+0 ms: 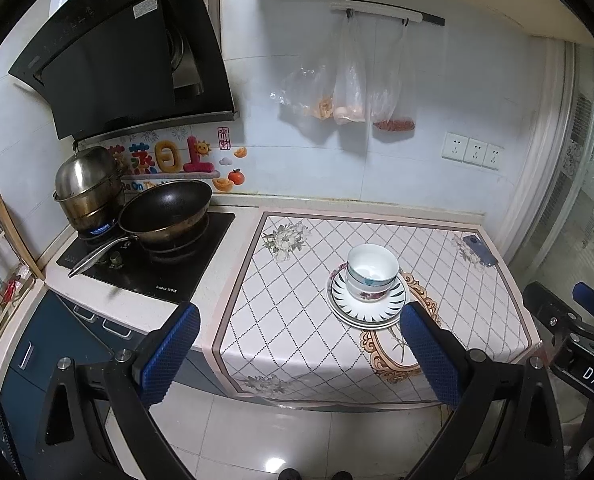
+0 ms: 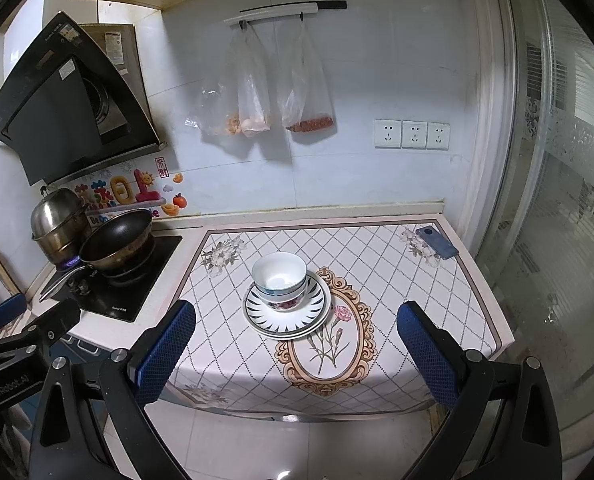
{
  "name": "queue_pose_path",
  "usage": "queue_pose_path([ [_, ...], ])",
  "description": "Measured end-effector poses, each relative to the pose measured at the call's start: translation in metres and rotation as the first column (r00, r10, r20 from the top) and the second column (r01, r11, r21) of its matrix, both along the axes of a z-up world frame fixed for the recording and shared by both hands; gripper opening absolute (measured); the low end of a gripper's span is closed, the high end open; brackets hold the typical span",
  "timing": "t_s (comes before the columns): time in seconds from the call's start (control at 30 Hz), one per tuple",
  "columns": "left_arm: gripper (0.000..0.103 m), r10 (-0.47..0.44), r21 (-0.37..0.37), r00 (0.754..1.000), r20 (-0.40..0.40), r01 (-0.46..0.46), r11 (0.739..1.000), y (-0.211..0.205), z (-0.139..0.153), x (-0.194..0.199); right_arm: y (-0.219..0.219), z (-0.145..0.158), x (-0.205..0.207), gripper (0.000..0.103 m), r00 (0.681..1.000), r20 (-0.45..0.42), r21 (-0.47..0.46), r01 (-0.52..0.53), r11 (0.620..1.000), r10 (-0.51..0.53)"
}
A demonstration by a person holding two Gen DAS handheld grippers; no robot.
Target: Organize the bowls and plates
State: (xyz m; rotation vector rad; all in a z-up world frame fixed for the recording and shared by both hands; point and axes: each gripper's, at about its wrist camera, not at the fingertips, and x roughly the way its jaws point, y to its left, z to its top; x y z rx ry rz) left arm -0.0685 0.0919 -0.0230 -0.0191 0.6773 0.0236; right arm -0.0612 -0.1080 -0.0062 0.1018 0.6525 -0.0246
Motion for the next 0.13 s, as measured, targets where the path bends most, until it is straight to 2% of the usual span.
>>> queue_pose_path([
  [0.13, 0.103, -0.002, 0.002, 1.0, -0.001, 0.002, 1.0, 0.0009, -0.0003, 0.0024, 0.0021, -0.0036, 0.0008, 0.103, 1.0, -0.005, -0.001, 0.003, 1.0, -0.003],
])
